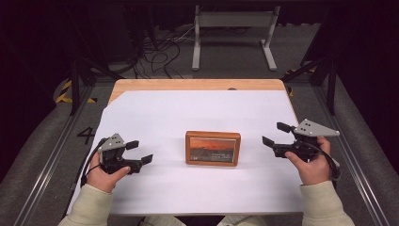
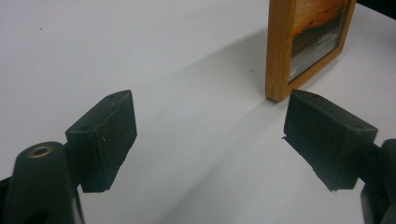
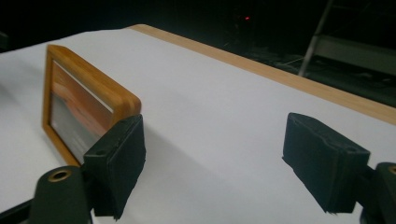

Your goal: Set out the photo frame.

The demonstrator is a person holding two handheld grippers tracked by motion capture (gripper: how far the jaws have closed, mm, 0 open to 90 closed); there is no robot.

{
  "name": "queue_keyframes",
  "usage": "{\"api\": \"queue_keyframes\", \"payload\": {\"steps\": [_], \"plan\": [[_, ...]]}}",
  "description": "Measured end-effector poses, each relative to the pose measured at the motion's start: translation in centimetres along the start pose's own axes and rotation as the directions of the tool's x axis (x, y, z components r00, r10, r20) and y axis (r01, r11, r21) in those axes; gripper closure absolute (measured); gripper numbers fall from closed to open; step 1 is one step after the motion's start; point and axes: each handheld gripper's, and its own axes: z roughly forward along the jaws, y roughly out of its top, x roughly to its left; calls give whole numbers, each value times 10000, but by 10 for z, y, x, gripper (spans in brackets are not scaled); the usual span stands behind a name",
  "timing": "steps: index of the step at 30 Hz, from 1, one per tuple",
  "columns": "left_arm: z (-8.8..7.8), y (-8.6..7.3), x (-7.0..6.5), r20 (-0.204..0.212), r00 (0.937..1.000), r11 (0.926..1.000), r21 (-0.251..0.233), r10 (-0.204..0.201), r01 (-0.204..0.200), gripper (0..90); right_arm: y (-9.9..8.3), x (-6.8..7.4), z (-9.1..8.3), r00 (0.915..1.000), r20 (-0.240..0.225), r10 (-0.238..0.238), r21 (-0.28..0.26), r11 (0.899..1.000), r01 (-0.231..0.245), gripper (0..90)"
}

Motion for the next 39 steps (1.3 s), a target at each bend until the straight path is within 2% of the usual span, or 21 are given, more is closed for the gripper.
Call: {"api": "queue_keyframes", "payload": {"steps": [3,6,9,11,15,17,18,21,22,26,33,37,39], "plan": [[-3,-2,0,-38,10000,9998,-218,15,-16,177,-9,1,-5,9994,289,-199,-329,9992,208,218],[-6,-4,-1,112,9999,9989,-476,-14,20,175,-18,5,-6,9990,288,-335,-537,9979,350,218],[-8,-6,0,106,9999,9976,-697,38,-30,176,-28,10,-5,9982,270,-541,-584,9967,556,217],[-10,-6,2,163,9999,9956,-940,-13,29,175,-38,14,-3,9924,520,-1111,-329,9931,1129,217],[-10,-7,2,196,9998,9936,-1127,-75,96,174,-46,16,-3,9906,705,-1170,-462,9916,1204,217],[-10,-7,3,307,9995,9920,-1252,-90,128,174,-52,17,-3,9910,726,-1124,-603,9913,1169,215],[-10,-8,3,366,9992,9915,-1285,-146,192,173,-57,17,-1,9939,573,-947,-729,9924,988,207],[-9,-10,4,484,9986,9889,-1459,-205,274,174,-70,16,9,9981,310,-530,-513,9972,546,200],[-8,-10,4,510,9986,9891,-1452,-170,242,174,-71,16,10,9975,409,-570,-439,9973,588,196],[-7,-11,5,603,9982,9883,-1518,-44,135,174,-72,17,10,9990,306,-334,-848,9957,359,190],[-5,-12,4,690,9976,9883,-1524,-3,109,172,-76,15,15,9995,269,-133,-757,9970,153,190],[-3,-13,4,630,9980,9894,-1446,-65,155,172,-79,7,19,9992,24,394,-668,9970,-392,187],[-3,-14,4,616,9981,9901,-1397,-40,126,172,-79,7,19,9990,-19,455,-671,9967,-455,185]]}}
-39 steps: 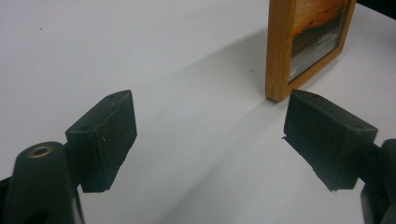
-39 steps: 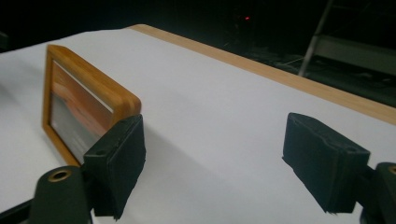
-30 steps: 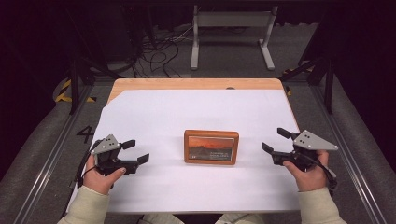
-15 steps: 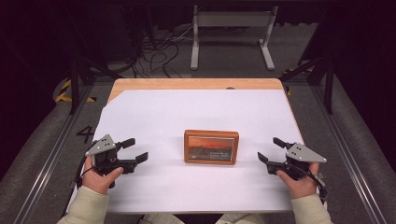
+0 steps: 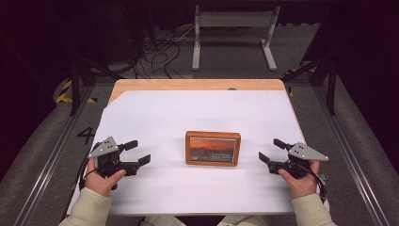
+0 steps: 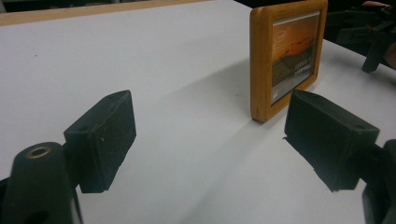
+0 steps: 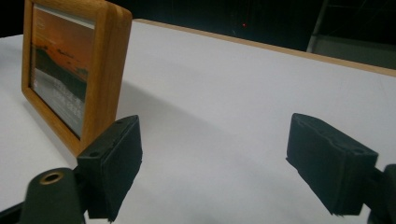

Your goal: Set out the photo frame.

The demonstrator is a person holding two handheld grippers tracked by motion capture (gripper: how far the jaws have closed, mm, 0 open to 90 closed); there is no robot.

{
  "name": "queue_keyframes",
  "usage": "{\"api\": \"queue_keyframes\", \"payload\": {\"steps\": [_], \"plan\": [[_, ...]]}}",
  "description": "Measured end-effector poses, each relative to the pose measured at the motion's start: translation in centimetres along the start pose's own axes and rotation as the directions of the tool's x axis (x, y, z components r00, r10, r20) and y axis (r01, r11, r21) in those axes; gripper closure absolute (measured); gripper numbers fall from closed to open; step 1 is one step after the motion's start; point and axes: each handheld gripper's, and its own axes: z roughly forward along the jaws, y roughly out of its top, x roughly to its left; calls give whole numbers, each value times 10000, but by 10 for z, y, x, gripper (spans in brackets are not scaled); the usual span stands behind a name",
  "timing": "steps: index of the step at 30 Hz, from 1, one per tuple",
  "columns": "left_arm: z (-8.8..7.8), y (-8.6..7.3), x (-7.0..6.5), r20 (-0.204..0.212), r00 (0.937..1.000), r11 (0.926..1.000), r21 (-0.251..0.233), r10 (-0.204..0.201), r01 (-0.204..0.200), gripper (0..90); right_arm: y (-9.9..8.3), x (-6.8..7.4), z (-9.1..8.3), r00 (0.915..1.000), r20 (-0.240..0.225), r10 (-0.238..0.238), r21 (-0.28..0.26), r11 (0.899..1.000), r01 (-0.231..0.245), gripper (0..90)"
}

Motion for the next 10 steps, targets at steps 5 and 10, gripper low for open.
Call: {"api": "queue_keyframes", "payload": {"steps": [5,10], "plan": [[0,-1,0,-71,10000,10000,-28,31,-31,171,4,1,-2,9996,66,-267,-13,9996,267,178],[1,-1,-1,-108,9999,10000,-1,59,-59,172,8,1,-4,9993,107,-346,-70,9994,346,177]]}}
